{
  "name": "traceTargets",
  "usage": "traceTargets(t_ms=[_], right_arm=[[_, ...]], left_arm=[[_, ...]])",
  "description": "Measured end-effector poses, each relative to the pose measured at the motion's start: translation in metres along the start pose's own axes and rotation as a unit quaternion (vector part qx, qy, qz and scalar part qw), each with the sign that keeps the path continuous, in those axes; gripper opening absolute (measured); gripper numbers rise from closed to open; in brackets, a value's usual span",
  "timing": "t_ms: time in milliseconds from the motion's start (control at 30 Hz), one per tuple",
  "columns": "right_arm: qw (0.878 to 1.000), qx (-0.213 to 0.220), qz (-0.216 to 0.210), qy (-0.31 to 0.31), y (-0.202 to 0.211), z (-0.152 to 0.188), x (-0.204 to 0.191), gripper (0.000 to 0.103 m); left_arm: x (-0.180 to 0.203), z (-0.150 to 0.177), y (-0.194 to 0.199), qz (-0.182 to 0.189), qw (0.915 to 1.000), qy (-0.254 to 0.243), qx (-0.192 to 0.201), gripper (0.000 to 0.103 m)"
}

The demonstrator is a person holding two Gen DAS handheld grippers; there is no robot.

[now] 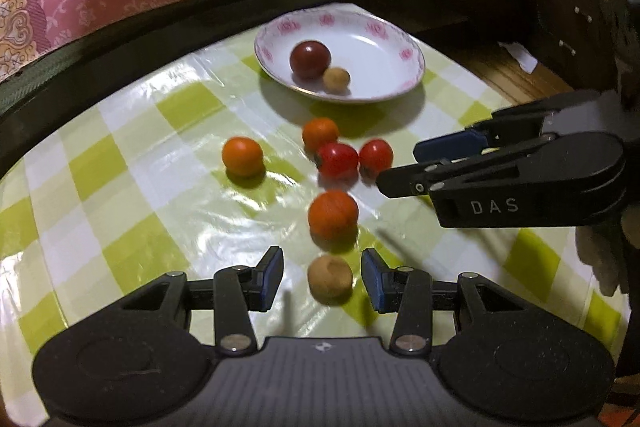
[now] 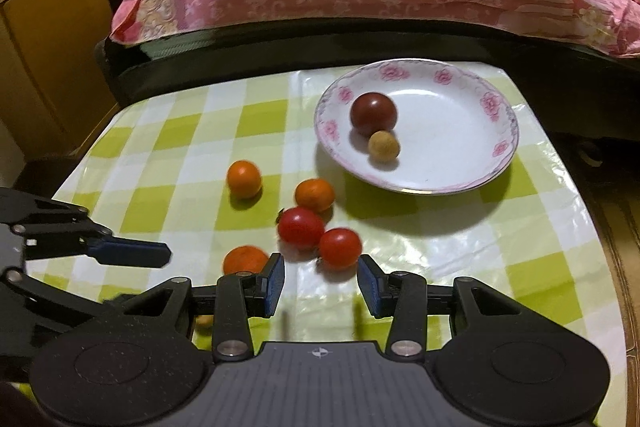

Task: Organize fruits
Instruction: 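Withdraw both grippers from the plate toward the remaining fruits, then grasp the second tan round fruit with the left gripper while the right gripper grasps an orange tangerine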

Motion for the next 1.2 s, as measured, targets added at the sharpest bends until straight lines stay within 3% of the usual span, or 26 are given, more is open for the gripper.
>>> traceTargets(t_ms=[433,600,867,1200], right_arm=[[1.0,-0.012,-0.013,0.01,-0.006,-0.002,-0.008,0.038],[0.999,-0.018,-0.022,0.019,-0.008,-0.001,-0.013,0.039],[0.998,-0.027,-0.041,0.032,-0.016,-0.004,-0.027,0.04],[0.997,-0.043,-0.033,0.051,-0.042,-0.014,-0.041,0.043]], left_arm=[[0.011,0.007,-0.025,-0.018,0.9994,-0.026,-0.012,0.049],[0.01,0.008,-0.023,-0.018,0.9994,-0.028,-0.008,0.036],[-0.011,0.013,-0.014,-0.032,0.9994,-0.009,-0.003,0.036],[-0.014,0.018,-0.019,-0.031,0.9993,-0.017,-0.012,0.037]])
Point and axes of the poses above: each gripper's, at about its wrist camera, not at the fingertips, and y roughly against the way its jaws point, x to its right, z to its underside, the point moved 4 cm from there along -y, roughly the way its jaws point, and after that the axes turned 14 degrees about -x, right-handed, at the moved point
